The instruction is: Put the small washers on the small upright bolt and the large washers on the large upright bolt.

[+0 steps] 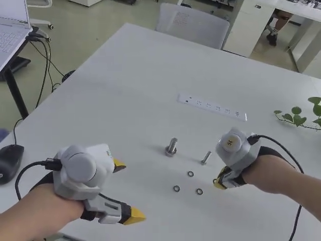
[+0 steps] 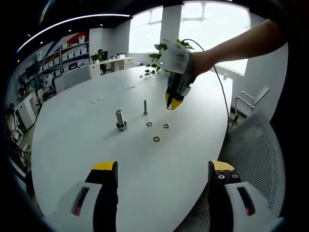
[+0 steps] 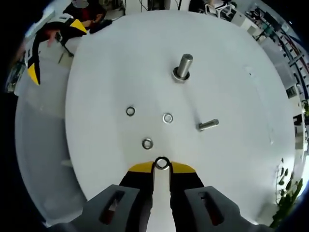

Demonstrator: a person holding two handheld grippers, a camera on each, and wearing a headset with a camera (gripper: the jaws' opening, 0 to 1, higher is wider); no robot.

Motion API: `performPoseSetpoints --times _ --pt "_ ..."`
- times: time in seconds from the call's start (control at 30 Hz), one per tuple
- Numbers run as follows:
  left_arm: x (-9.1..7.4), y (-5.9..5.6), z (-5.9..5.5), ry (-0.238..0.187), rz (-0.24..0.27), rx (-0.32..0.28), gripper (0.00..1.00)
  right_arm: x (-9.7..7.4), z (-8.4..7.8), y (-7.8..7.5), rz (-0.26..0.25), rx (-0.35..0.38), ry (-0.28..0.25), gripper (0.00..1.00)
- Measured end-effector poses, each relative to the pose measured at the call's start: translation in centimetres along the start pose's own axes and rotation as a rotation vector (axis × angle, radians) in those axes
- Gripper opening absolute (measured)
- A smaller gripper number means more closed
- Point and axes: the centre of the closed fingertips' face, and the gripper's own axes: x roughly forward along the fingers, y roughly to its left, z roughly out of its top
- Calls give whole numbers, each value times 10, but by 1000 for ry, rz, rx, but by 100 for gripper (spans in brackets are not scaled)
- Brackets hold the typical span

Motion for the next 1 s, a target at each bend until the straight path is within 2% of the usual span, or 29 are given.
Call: performPoseSetpoints --times 0.23,0.5,0.7,1.0 --pt "-5 0 -3 7 15 -8 76 -8 17 -22 -22 -14 -17 12" --pt "-5 2 -1 -4 34 -29 76 -16 33 -48 -43 -17 -45 12" --pt "-8 16 -6 8 85 -53 78 -12 43 -58 -45 -49 -52 12" --pt "-8 15 -5 20 102 -75 79 -1 49 -67 -39 -99 -45 12"
